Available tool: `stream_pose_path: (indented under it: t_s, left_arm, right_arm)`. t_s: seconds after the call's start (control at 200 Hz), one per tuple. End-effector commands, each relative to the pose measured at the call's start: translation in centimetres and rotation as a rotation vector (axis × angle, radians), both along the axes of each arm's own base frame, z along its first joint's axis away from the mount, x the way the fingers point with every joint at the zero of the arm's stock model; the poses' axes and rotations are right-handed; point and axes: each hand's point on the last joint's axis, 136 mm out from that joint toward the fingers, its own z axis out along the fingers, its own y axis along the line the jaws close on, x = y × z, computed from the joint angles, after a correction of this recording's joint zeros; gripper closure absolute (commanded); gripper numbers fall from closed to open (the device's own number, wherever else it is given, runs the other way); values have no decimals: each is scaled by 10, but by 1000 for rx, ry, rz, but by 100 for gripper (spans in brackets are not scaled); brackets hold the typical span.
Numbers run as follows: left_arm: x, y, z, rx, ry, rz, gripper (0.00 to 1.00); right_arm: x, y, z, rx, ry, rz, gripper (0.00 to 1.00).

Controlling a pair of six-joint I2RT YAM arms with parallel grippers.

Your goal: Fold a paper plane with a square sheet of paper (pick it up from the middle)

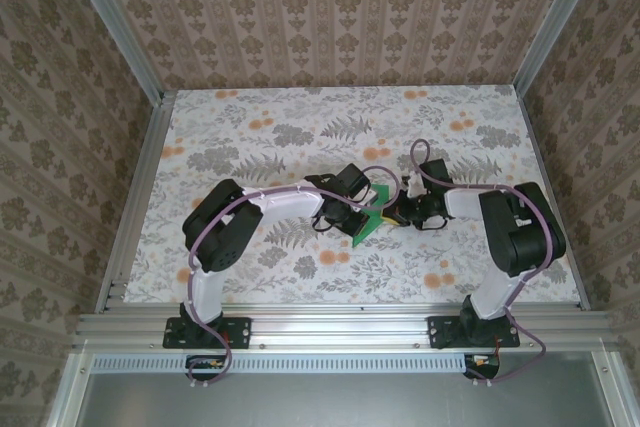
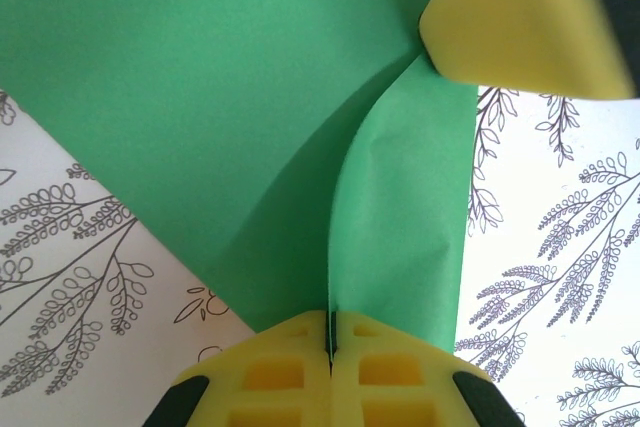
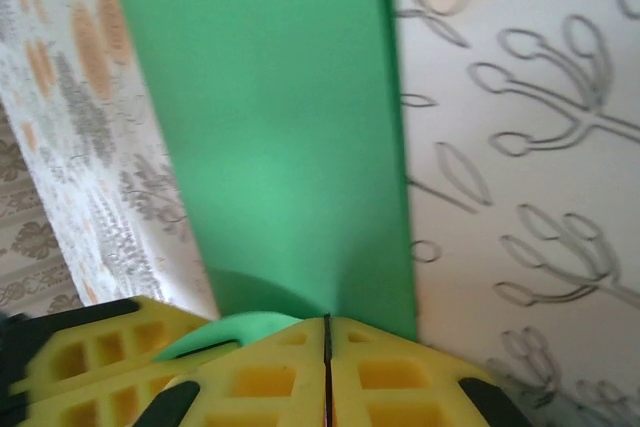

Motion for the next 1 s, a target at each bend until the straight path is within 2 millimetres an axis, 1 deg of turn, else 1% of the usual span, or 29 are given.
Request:
stream_pose_path:
  t_s: [0.0,0.095,0.165,0.235,0.34,0.485,0.665,0.735,0.84,0.92,0.995]
  left_arm:
    - [-8,21,-18,82,27,3,97]
    - [-8,22,-18,84,26,3,97]
    - [-9,23,-19,86,28,3,97]
    - [-9,23,-18,87,28,3,97]
    - [-7,23,-17,85,24,6,97]
    - [-8,23,-16,85,21,6,97]
    - [-8,25,-16,90,23,10,97]
    - [-9,25,-16,91,25,10,97]
    - [-9,26,-16,96,23,14,97]
    - [-8,27,-16,96,23,16,97]
    - [-7,27,-15,97,21,18,97]
  right_arm:
    - [-6,-10,-20,-68,45,-8,91]
    - [-7,-11,-17,-71,42,-7,91]
    - [-4,-8,-3,-43,13,-6,92]
    - [2,-10,9,-31,-15,-16,92]
    - [7,-14,15,-22,-33,-29,92]
    - [7,-13,4,-14,-5,-29,92]
    - [1,-17,-17,-42,44,-38,92]
    - [-1,-19,-20,-58,53,-36,92]
    - [0,-19,-7,-57,20,-36,92]
    - [3,-16,11,-31,-28,-30,91]
    - [2,-8,26,24,-60,-22,92]
